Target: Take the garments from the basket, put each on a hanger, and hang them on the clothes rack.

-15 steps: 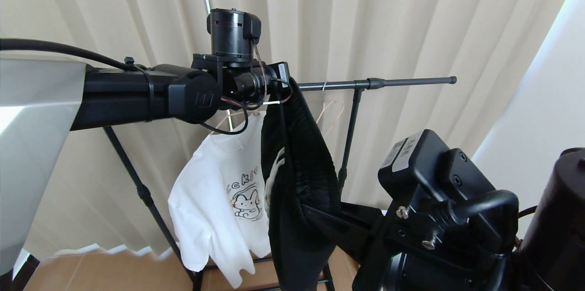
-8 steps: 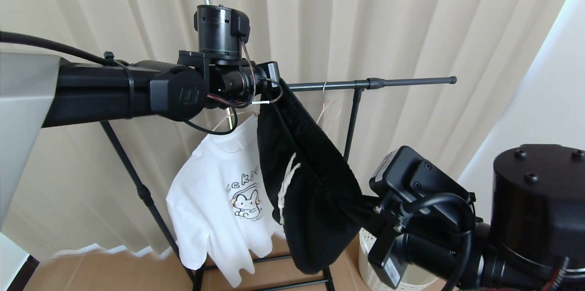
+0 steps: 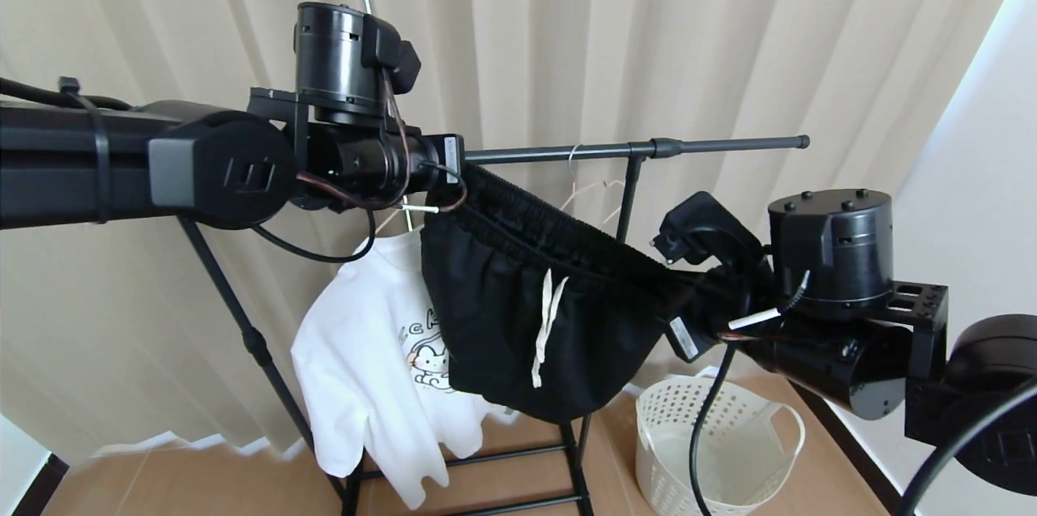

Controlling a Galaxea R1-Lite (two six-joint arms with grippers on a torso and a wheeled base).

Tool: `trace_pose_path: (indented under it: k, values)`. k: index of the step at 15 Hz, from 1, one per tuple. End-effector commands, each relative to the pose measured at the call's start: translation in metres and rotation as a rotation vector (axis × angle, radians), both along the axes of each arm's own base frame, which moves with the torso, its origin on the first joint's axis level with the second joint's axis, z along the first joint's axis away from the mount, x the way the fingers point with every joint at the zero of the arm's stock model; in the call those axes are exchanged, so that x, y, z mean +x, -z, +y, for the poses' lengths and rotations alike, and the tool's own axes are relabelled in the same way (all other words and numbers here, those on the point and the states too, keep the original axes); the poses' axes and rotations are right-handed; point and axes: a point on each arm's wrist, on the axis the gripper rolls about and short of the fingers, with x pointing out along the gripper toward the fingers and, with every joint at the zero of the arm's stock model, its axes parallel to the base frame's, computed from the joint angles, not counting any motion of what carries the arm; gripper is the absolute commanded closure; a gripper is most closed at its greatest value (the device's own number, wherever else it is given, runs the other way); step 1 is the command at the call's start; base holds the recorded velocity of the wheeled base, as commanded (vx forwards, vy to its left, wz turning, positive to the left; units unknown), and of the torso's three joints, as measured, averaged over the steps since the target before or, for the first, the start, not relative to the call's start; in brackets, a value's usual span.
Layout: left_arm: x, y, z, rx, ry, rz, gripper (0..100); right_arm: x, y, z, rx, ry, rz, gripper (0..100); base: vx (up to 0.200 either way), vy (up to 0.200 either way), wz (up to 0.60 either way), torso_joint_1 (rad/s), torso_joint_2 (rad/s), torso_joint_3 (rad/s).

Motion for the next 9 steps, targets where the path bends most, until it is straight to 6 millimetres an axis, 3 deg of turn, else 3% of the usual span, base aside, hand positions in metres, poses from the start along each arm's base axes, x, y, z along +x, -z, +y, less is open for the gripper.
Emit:
trace_pose_path:
  k: [1, 2, 3, 5, 6, 9]
  values:
    - [-0.025, -0.013, 0.013, 0.042, 0.005, 0.010, 100, 0.022, 0.003, 0.000, 0.037, 0.055, 0.007, 100, 0.000, 0.000, 0.00, 0.000, 0.00, 0.000]
    - [-0.025, -0.013, 0.013, 0.042, 0.005, 0.010, 100, 0.022, 0.003, 0.000, 0.037, 0.055, 0.007, 100, 0.000, 0.000, 0.00, 0.000, 0.00, 0.000]
    - [-0.054, -0.015, 0.020, 0.130, -0.015, 0.090, 100, 0.045, -0.004, 0.006, 0.147, 0.122, -0.008, 100, 0.000, 0.000, 0.00, 0.000, 0.00, 0.000]
    - [-0.073, -0.013, 0.021, 0.159, 0.012, 0.127, 100, 0.057, -0.009, 0.011, 0.211, 0.149, -0.016, 100, 0.000, 0.000, 0.00, 0.000, 0.00, 0.000]
    - [-0.089, -0.006, 0.019, 0.183, 0.047, 0.153, 100, 0.069, -0.012, 0.015, 0.265, 0.174, -0.026, 100, 0.000, 0.000, 0.00, 0.000, 0.00, 0.000]
    - [-0.112, 0.025, 0.015, 0.266, 0.086, 0.234, 100, 0.093, -0.014, 0.015, 0.346, 0.229, -0.044, 100, 0.000, 0.000, 0.00, 0.000, 0.00, 0.000]
